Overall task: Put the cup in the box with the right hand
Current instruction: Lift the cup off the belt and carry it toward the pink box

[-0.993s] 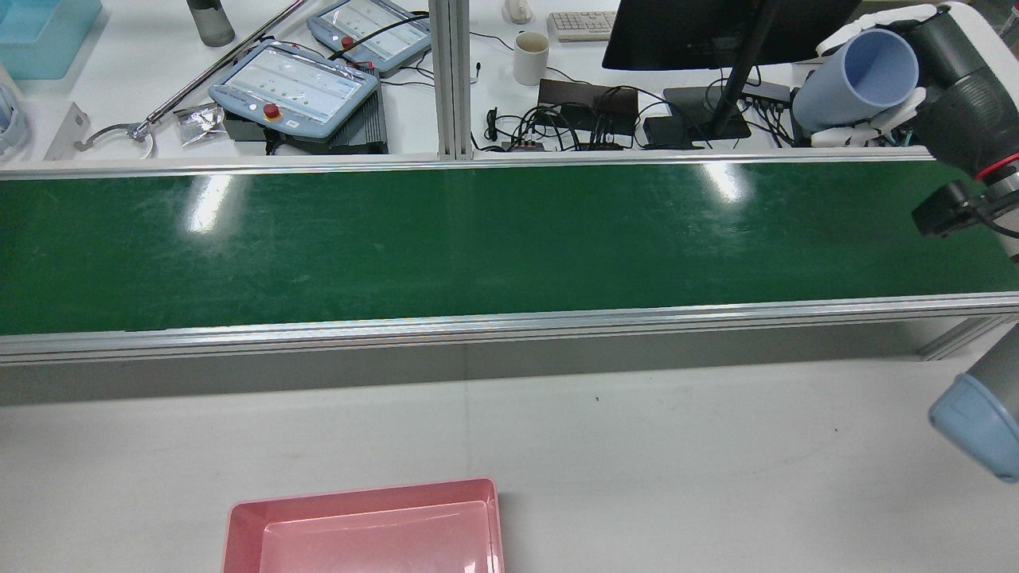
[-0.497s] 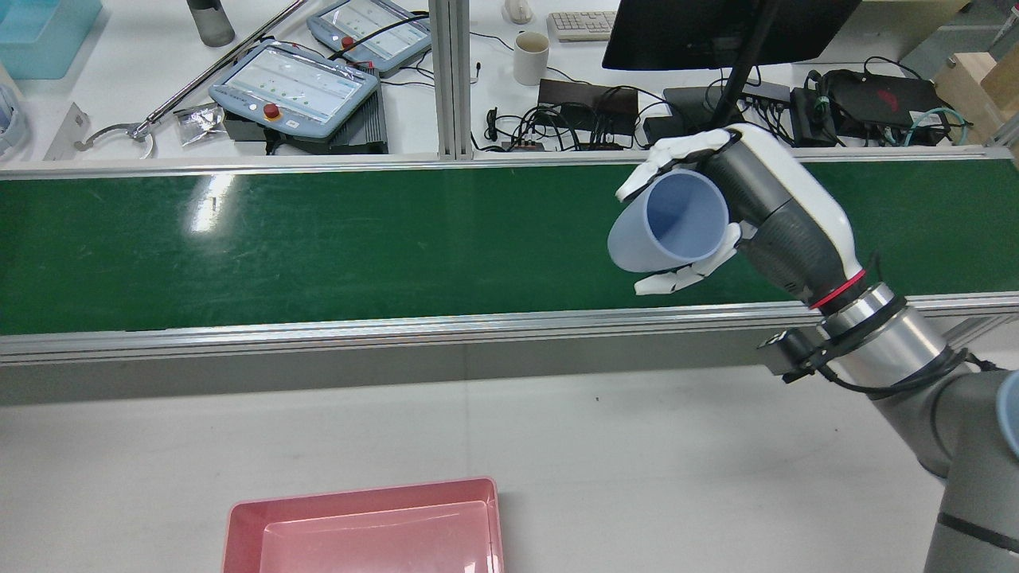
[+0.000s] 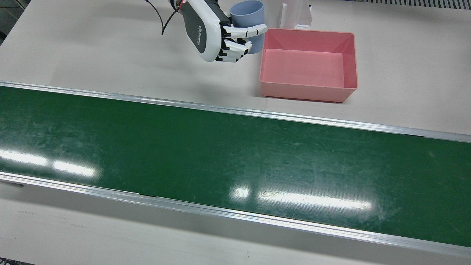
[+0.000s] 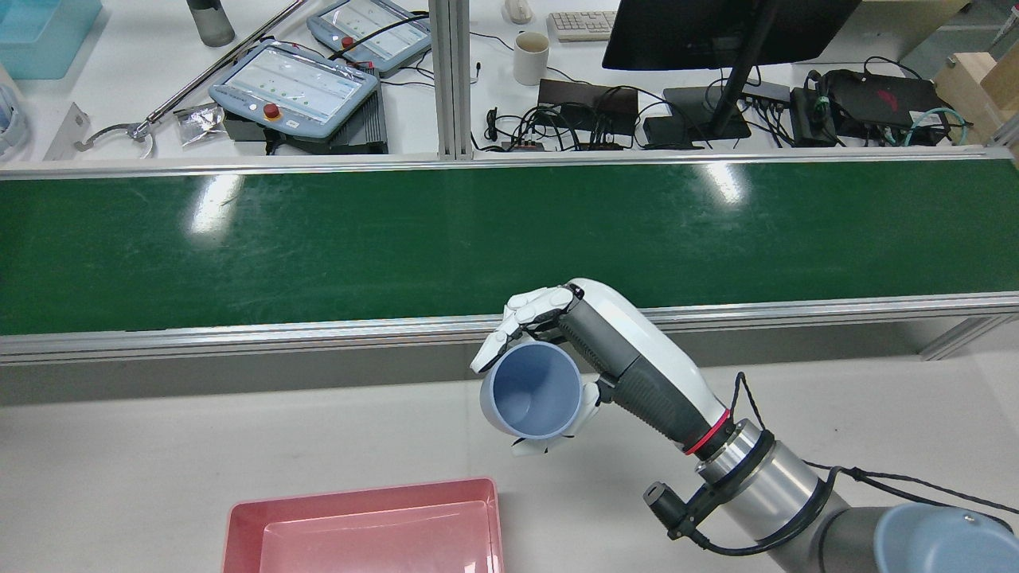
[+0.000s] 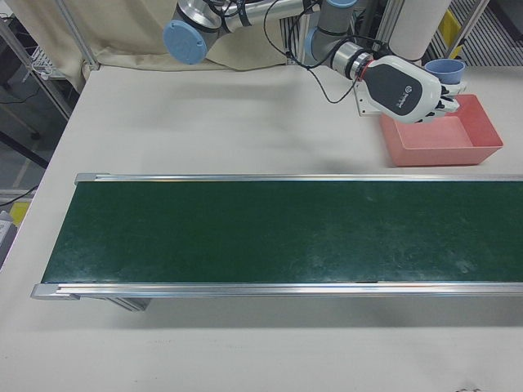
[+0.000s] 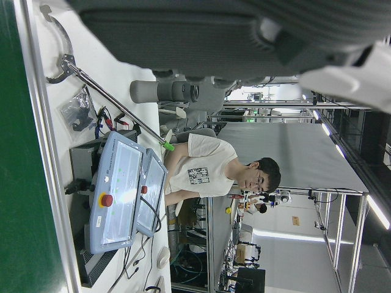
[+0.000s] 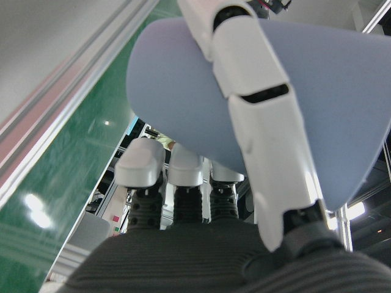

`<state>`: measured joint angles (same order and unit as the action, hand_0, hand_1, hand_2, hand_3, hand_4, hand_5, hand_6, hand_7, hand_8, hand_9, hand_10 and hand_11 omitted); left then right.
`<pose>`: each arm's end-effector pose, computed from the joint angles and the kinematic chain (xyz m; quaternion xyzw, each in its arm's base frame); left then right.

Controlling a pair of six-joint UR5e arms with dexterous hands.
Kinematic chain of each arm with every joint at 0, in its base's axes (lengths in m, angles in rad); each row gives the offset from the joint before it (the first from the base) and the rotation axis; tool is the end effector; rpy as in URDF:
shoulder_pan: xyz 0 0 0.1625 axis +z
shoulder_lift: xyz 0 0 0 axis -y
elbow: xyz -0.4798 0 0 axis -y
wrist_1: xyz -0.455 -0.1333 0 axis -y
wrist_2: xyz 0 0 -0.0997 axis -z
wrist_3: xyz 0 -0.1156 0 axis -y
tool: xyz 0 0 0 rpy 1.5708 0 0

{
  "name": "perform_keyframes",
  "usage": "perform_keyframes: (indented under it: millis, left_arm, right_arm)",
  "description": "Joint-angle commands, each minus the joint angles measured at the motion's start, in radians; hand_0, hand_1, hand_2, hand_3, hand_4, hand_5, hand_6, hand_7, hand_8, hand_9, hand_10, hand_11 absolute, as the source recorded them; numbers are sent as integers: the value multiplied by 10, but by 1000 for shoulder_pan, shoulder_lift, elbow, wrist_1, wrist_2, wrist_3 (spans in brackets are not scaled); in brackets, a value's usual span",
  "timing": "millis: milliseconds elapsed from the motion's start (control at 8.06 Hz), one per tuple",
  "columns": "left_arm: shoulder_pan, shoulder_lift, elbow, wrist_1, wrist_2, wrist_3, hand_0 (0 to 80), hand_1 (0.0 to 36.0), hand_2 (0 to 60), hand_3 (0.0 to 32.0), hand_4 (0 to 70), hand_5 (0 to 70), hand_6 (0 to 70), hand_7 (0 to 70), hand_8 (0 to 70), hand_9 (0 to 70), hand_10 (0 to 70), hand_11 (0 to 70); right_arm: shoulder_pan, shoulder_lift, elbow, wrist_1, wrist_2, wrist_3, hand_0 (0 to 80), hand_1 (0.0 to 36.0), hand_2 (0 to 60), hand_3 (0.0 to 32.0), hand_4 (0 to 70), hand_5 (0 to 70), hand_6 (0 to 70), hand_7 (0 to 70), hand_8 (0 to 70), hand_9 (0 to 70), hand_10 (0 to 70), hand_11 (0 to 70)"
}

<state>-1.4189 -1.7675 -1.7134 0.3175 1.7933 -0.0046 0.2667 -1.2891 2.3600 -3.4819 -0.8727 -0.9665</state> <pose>-0.0101 -0.6467 0.5788 -0.1329 0.7021 -0.6873 0.1303 -0.4121 -0.3278 0.2392 -0.0066 -0.8692 0.4448 0.2158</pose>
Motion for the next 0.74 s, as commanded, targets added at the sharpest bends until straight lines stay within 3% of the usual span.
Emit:
perform_keyframes:
  millis: [0,124,248,372,497,621]
  left_arm:
    - [0,-1,0,0,0,0,0,0,0,0,0,0,0,0,0,0,0,0]
    - [0,-1,0,0,0,0,0,0,0,0,0,0,0,0,0,0,0,0]
    - [0,-1,0,0,0,0,0,0,0,0,0,0,0,0,0,0,0,0]
    - [0,-1,1,-2,0,0,0,0,0,0,0,0,0,0,0,0,0,0]
    - [0,-1,1,-2,0,0,0,0,0,0,0,0,0,0,0,0,0,0]
    - [0,-1,1,0,0,0,0,0,0,0,0,0,0,0,0,0,0,0]
  right_arm:
    - [-107,117,-182,117,11,-46,800,360,600,0,700,306,587,700,700,700,700,700]
    - [-131,125,-258,211,11,-44,800,360,600,0,700,306,587,700,700,700,700,700]
    - [-132,129,-292,225,-5,-41,800,360,600,0,700,299,581,700,700,700,700,700]
    - [-132,142,-306,224,-8,-41,800,323,160,0,700,253,524,700,700,700,700,700]
    - [-130,151,-324,221,-14,-25,681,85,0,0,700,122,301,700,461,676,439,622]
    - [-127,160,-340,219,-26,-6,534,1,0,0,581,52,128,550,185,269,160,233]
